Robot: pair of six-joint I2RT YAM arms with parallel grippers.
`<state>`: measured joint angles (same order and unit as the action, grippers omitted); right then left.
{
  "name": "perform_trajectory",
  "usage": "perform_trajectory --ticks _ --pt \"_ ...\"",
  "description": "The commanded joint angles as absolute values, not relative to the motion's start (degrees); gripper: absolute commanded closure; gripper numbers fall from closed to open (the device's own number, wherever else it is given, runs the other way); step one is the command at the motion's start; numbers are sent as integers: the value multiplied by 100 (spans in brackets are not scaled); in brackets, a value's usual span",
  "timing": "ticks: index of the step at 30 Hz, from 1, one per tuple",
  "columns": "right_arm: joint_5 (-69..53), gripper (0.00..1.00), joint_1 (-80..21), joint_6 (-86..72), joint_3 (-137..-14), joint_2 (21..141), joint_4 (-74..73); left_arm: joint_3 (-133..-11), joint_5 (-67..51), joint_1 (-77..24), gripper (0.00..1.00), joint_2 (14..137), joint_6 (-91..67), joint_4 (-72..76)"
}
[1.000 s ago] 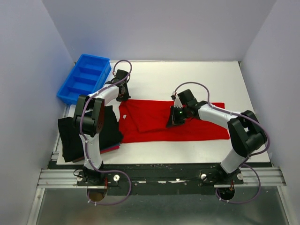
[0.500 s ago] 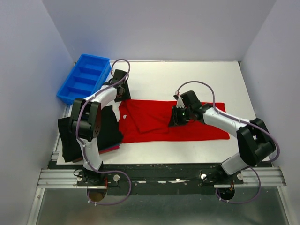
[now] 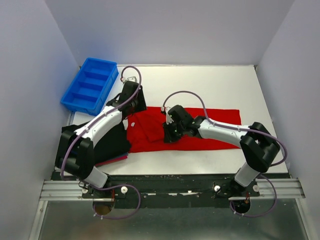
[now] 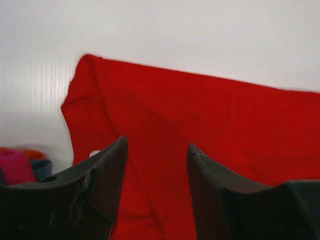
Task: Fold and stack the t-shirts
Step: Fold the other side of the tshirt into a rectangle
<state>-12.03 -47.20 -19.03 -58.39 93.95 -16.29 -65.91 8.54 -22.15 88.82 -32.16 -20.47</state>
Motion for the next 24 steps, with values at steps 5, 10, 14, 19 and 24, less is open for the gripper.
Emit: perform_trajectory --ticks 5,10,14,19,24 --pt "-984 77 -5001 -2162 -6293 10054 -1240 -5160 817 -2399 39 7823 -3919 -1459" --pt "-1046 77 -5010 -2233 -6547 10274 -1151 -4799 774 -2347 38 7436 -3999 -1397" --pt "-1037 77 -5010 -2198 -6776 10502 -1239 -4615 668 -2259 37 7120 -3990 -1538" --pt "-1046 77 -5010 -2162 -6987 10784 -1301 -4377 528 -2197 37 6663 -3990 -1722" --pt "-1020 75 -5010 -2110 -7391 11039 -1450 -4210 369 -2180 37 6329 -4148 -1837"
